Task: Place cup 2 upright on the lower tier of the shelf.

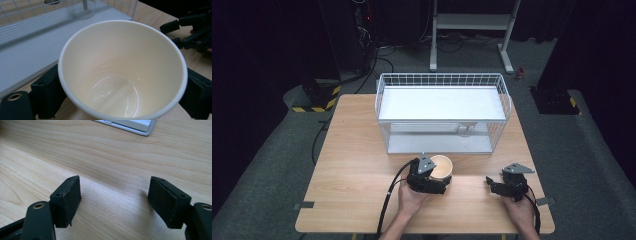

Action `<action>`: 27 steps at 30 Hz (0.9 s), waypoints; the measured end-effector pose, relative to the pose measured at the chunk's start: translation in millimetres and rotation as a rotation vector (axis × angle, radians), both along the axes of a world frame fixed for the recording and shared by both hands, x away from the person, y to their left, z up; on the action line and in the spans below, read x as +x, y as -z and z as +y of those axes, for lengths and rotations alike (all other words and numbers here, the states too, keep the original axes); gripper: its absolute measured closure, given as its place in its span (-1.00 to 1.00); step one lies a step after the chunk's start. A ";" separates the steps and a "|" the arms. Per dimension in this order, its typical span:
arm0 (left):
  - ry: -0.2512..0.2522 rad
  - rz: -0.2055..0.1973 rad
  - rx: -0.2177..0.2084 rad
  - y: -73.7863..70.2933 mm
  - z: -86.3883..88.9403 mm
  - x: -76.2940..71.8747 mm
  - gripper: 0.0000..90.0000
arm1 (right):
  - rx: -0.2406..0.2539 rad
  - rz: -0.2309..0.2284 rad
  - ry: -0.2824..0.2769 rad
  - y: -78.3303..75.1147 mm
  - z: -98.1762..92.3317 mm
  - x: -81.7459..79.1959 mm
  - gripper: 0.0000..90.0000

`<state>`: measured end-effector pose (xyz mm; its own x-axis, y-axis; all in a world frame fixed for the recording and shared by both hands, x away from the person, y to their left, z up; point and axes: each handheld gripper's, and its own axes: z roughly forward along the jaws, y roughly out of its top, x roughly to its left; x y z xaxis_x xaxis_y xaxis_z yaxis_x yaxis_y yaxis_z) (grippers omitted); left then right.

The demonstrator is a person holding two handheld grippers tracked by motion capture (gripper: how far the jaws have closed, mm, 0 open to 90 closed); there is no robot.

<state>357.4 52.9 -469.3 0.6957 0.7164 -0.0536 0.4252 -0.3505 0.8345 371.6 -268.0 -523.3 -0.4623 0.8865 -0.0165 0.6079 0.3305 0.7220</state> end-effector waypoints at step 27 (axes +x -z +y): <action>-0.179 -0.038 0.014 -30.1 19.1 47.0 -0.78 | -0.001 0.000 0.000 0.0 -0.1 0.0 -0.42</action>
<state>404.4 72.0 -439.2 0.5582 0.8295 -0.0192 0.4502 -0.2833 0.8468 371.6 -268.2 -523.3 -0.4625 0.8864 -0.0170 0.6081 0.3311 0.7215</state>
